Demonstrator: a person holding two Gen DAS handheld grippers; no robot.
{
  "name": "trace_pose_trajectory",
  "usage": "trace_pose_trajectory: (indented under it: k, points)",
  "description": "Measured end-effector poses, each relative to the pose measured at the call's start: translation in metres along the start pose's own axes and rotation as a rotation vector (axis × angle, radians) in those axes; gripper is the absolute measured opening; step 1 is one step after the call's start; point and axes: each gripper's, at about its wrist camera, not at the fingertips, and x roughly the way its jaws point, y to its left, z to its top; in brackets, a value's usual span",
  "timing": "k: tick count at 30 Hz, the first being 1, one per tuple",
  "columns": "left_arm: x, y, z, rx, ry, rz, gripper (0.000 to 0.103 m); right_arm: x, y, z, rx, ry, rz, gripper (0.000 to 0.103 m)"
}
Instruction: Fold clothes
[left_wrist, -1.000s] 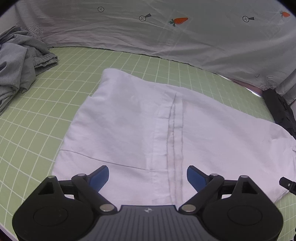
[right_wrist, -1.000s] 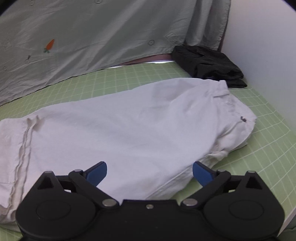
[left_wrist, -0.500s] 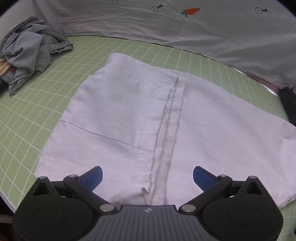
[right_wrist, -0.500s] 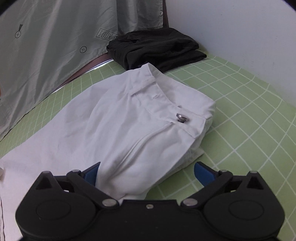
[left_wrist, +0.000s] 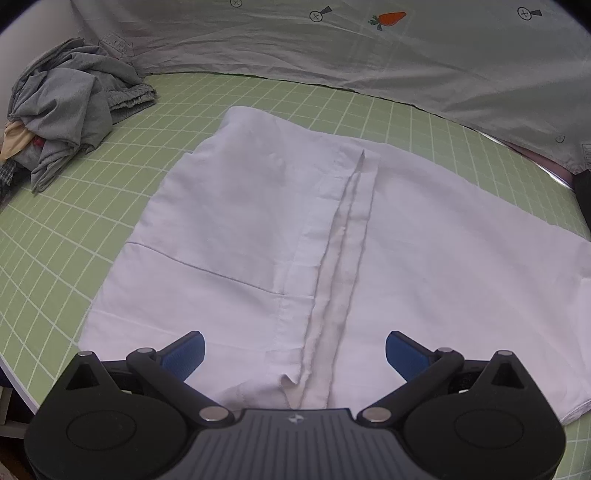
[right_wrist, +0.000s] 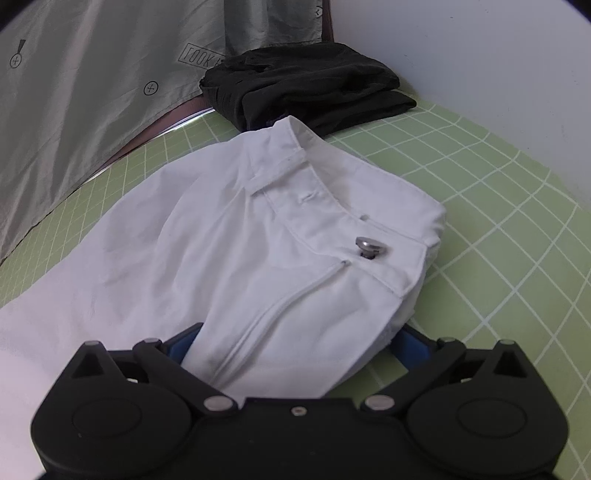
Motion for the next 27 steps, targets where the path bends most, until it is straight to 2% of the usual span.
trace_pose_trajectory:
  k: [1,2,3,5,7,10,17,23,27]
  points:
    - [-0.002,0.003,-0.001,-0.009,-0.006,-0.001,0.103,-0.001,-0.003,0.002,0.024,0.004,0.01,0.095]
    - [-0.004,0.006,-0.002,-0.022,-0.011,-0.005,0.103,-0.003,-0.007,0.004,0.043,0.0,0.036,0.08]
    - [-0.005,0.01,-0.003,-0.038,-0.013,-0.008,0.103,-0.004,-0.01,0.005,0.043,0.003,0.072,0.072]
    - [-0.006,0.019,-0.005,-0.07,-0.014,-0.015,0.103,-0.007,-0.012,0.006,0.037,0.005,0.135,0.045]
    - [-0.008,0.028,-0.006,-0.09,-0.019,-0.019,0.103,-0.015,-0.007,0.006,0.01,-0.015,0.169,0.039]
    - [-0.009,0.043,-0.005,-0.101,-0.027,-0.024,0.103,-0.034,0.008,0.006,-0.048,-0.074,0.17,0.036]
    - [-0.007,0.086,0.005,-0.1,-0.041,-0.058,0.103,-0.077,0.066,-0.002,-0.232,-0.218,0.102,0.034]
    - [-0.002,0.129,0.017,-0.047,-0.048,-0.094,0.103,-0.11,0.138,-0.022,-0.346,-0.312,0.073,0.033]
    - [0.005,0.161,0.03,-0.02,-0.05,-0.127,0.103,-0.121,0.193,-0.049,-0.39,-0.325,0.069,0.033]
